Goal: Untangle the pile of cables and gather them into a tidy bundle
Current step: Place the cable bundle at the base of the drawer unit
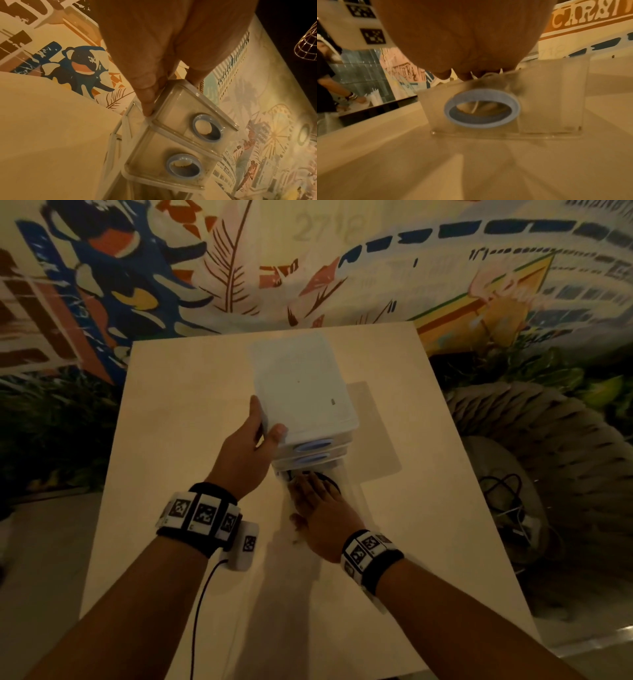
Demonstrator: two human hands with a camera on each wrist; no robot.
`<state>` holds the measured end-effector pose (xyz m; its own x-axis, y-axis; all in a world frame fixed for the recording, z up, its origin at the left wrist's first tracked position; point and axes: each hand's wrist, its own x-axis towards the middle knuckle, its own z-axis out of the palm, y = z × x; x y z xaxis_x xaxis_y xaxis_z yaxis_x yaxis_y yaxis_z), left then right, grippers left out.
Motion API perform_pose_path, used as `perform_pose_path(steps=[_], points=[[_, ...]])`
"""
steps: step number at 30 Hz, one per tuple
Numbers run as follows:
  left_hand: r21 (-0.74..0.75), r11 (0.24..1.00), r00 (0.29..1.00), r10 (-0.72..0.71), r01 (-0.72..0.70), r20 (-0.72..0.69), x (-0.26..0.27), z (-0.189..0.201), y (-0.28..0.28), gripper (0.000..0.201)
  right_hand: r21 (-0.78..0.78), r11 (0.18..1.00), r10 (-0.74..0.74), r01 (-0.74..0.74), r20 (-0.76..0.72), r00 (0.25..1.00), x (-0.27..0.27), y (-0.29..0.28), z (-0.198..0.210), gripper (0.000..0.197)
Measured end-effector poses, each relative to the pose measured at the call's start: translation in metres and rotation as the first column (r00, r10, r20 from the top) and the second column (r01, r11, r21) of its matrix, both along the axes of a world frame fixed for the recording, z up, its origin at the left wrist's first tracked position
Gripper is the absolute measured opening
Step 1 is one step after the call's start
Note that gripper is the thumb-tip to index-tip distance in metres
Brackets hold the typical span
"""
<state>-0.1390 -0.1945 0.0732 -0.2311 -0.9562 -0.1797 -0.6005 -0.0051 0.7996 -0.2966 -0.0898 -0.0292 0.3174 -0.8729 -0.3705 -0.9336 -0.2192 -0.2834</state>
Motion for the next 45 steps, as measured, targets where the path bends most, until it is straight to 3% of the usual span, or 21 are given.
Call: perform_pose_path(steps=[3, 5, 8, 10, 11, 12, 14, 16, 18, 21, 27, 35, 41, 45], points=[[0.003, 1.0, 1.0, -0.011, 0.011, -0.014, 0.001, -0.003, -0.001, 0.078, -0.073, 0.996, -0.037, 0.044, 0.097, 0.995, -0.001, 0.0, 0.015, 0.066], [-0.005, 1.0, 1.0, -0.011, 0.011, -0.017, 0.0, -0.003, 0.0, 0.078, -0.161, 0.975, -0.108, 0.155, 0.269, 0.957, -0.009, 0.009, 0.031, 0.06], [-0.017, 1.0, 1.0, -0.016, 0.015, -0.026, 0.0, -0.005, 0.001, 0.077, -0.137, 0.873, -0.337, 0.468, 0.524, 0.782, -0.027, 0.049, 0.055, 0.036], [-0.025, 1.0, 0.999, -0.014, 0.013, -0.031, 0.0, -0.006, 0.001, 0.076, 0.035, 0.781, -0.541, 0.623, 0.536, 0.648, -0.039, 0.082, 0.045, 0.021], [-0.025, 1.0, 0.999, -0.011, 0.01, -0.036, 0.0, -0.007, 0.002, 0.076, 0.184, 0.717, -0.656, 0.673, 0.507, 0.56, -0.043, 0.096, 0.035, 0.022], [-0.025, 1.0, 0.999, -0.006, 0.005, -0.039, 0.0, -0.007, 0.002, 0.076, 0.376, 0.611, -0.774, 0.696, 0.469, 0.426, -0.046, 0.107, 0.023, 0.024], [-0.019, 1.0, 0.999, -0.003, 0.002, -0.047, 0.0, -0.008, 0.002, 0.076, 0.758, 0.3, -0.937, 0.579, 0.347, 0.031, -0.045, 0.118, 0.004, 0.025], [-0.019, 1.0, 0.998, -0.006, 0.005, -0.056, 0.0, -0.008, 0.002, 0.077, 0.939, 0.059, -0.935, 0.34, 0.171, -0.311, -0.039, 0.112, -0.001, 0.026], [-0.03, 0.999, 0.999, -0.013, 0.012, -0.052, 0.001, -0.009, 0.003, 0.077, 0.988, -0.01, -0.852, 0.153, 0.072, -0.519, -0.032, 0.099, 0.002, 0.027], [-0.031, 0.999, 0.999, -0.025, 0.024, -0.046, 0.002, -0.009, 0.003, 0.077, 0.998, 0.021, -0.731, 0.057, 0.054, -0.68, -0.02, 0.078, -0.004, 0.028], [-0.019, 0.999, 0.998, -0.041, 0.04, -0.053, 0.002, -0.005, -0.001, 0.078, 0.999, 0.027, -0.503, 0.022, 0.032, -0.864, 0.011, 0.068, -0.014, 0.032], [-0.022, 0.999, 0.998, -0.046, 0.045, -0.041, 0.004, -0.01, -0.003, 0.078, 0.985, 0.135, -0.497, 0.111, 0.164, -0.852, 0.033, 0.045, -0.01, 0.026], [-0.024, 0.999, 0.999, -0.034, 0.033, -0.039, 0.004, -0.011, -0.006, 0.077, 0.984, 0.165, -0.41, 0.067, 0.13, -0.903, 0.031, -0.006, -0.01, 0.034], [-0.025, 0.999, 0.999, -0.022, 0.021, -0.032, 0.003, -0.011, -0.005, 0.075, 0.98, 0.183, -0.435, 0.082, 0.155, -0.887, 0.029, -0.035, -0.002, 0.03]])
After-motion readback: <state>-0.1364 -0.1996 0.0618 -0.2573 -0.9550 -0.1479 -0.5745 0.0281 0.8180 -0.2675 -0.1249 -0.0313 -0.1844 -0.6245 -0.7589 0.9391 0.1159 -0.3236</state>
